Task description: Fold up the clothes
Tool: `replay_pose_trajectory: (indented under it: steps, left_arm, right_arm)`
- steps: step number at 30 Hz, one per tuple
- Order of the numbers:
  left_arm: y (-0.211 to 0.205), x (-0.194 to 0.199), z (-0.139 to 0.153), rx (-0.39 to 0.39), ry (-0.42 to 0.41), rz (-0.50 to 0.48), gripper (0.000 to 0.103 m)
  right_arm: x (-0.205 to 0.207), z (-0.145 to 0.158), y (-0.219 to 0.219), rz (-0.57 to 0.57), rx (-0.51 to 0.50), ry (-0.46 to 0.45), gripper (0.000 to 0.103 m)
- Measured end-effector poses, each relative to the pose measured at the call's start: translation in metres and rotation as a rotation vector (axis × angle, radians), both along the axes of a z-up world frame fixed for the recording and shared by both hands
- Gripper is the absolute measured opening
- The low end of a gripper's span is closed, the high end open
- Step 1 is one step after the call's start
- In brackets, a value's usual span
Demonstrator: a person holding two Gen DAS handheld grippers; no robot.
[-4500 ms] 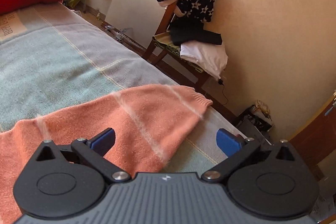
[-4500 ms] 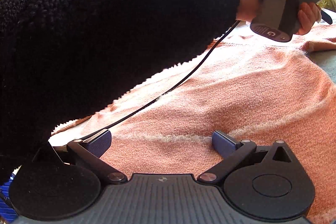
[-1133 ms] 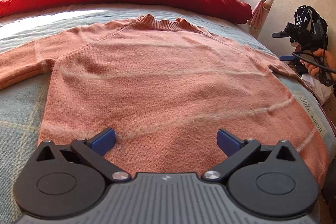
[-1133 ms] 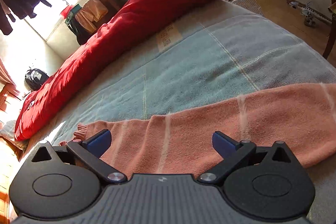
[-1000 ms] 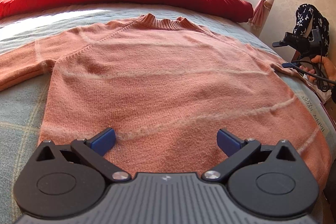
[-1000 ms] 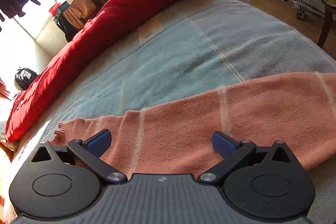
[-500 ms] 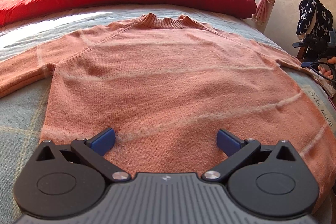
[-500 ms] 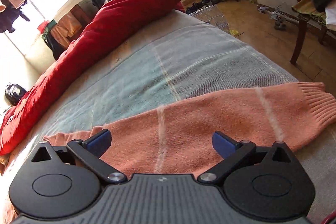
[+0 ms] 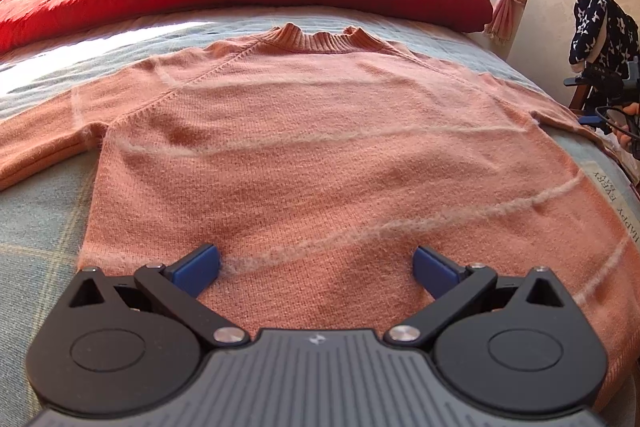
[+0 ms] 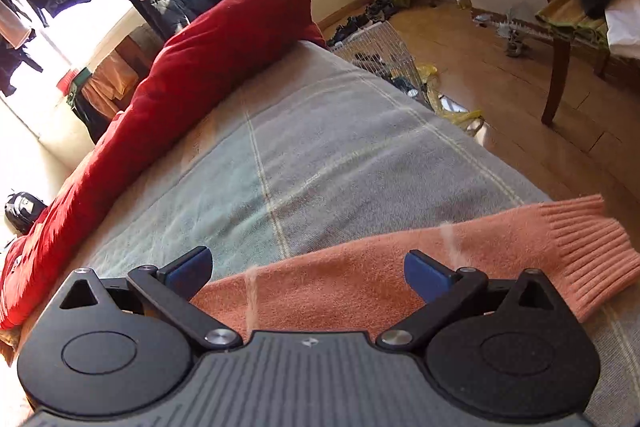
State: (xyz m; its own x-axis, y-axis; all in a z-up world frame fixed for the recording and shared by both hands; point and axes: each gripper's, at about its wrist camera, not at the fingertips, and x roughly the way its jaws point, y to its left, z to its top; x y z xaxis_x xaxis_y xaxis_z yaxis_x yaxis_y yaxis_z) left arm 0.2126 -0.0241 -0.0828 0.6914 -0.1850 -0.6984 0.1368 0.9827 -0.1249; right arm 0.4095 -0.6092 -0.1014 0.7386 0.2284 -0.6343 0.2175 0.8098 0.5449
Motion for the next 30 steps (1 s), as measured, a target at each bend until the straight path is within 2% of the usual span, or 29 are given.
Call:
replay_pose_trajectory:
  steps: [2, 3, 7, 12, 15, 18, 20, 21, 24, 27, 30]
  left_arm:
    - [0.001, 0.0, 0.0, -0.007, 0.002, -0.002, 0.102]
    - [0.002, 0.001, 0.0, -0.009, 0.002, -0.002, 0.102]
    - [-0.001, 0.002, -0.001, 0.007, -0.006, 0.004, 0.102]
    - [-0.003, 0.001, -0.001, 0.011, -0.011, 0.008, 0.102]
    - [-0.001, 0.0, -0.001, 0.01, -0.01, 0.004, 0.102]
    - [0.0, 0.0, -0.001, 0.005, -0.006, -0.001, 0.102]
    - [0.001, 0.0, -0.001, 0.0, -0.003, -0.003, 0.102]
    - [0.001, 0.001, -0.001, -0.001, -0.002, -0.005, 0.102]
    - [0.002, 0.001, 0.0, 0.0, 0.0, -0.018, 0.102]
    - [0.003, 0.001, 0.0, 0.0, 0.002, -0.032, 0.102]
    - [0.003, 0.002, 0.0, -0.001, 0.003, -0.034, 0.102]
  right_arm:
    - [-0.004, -0.01, -0.009, -0.029, 0.009, -0.03, 0.103]
    - [-0.008, -0.01, -0.013, -0.08, -0.005, -0.028, 0.103]
    - [-0.013, 0.004, 0.002, -0.142, -0.075, 0.003, 0.103]
    - [-0.004, 0.039, 0.069, 0.131, 0.066, -0.113, 0.103]
    - [0.017, 0.045, 0.127, 0.342, 0.18, -0.108, 0.103]
    - [0.033, 0.034, 0.182, 0.475, 0.222, -0.055, 0.103]
    - [0.042, 0.017, 0.203, 0.478, 0.182, 0.001, 0.103]
    - [0.045, 0.01, 0.209, 0.448, 0.131, 0.019, 0.103]
    - [0.035, 0.012, 0.2, 0.311, 0.029, -0.063, 0.103]
    - [0.017, 0.028, 0.177, 0.277, -0.001, -0.126, 0.103]
    - [0.003, 0.034, 0.137, 0.214, -0.049, -0.114, 0.103]
